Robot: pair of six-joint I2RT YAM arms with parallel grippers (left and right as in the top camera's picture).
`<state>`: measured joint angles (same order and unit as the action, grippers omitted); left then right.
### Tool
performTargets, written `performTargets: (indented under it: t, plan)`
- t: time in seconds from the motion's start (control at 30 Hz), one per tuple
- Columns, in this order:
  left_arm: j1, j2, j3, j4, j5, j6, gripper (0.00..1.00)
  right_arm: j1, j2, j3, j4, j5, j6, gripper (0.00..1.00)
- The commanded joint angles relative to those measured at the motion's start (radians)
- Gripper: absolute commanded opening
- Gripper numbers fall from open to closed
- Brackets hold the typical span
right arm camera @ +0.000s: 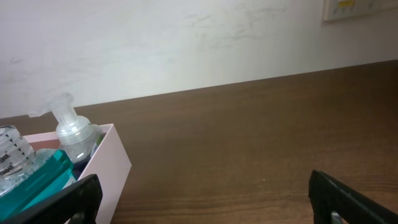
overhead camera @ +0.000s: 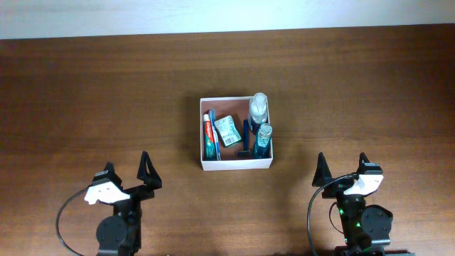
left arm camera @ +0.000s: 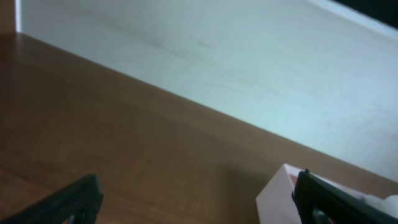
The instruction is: Pack container
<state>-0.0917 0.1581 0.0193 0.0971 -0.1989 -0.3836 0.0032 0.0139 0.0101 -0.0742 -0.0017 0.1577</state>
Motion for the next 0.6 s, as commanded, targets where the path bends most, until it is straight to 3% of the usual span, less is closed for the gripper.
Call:
performTargets:
  t: [0.0,0.27,0.57]
  plan:
    - [0.021,-0.065,-0.010,-0.043,-0.002,0.023,0.99,-0.005,-0.010,-0.005,-0.005,0.005,-0.001,0.98]
    - [0.036,-0.153,-0.010,-0.159,-0.001,0.077,0.99,-0.005,-0.010,-0.005,-0.005,0.005,-0.001,0.98]
    - [0.036,-0.153,-0.010,-0.162,0.001,0.291,0.99,-0.005,-0.010,-0.005,-0.005,0.005,-0.001,0.98]
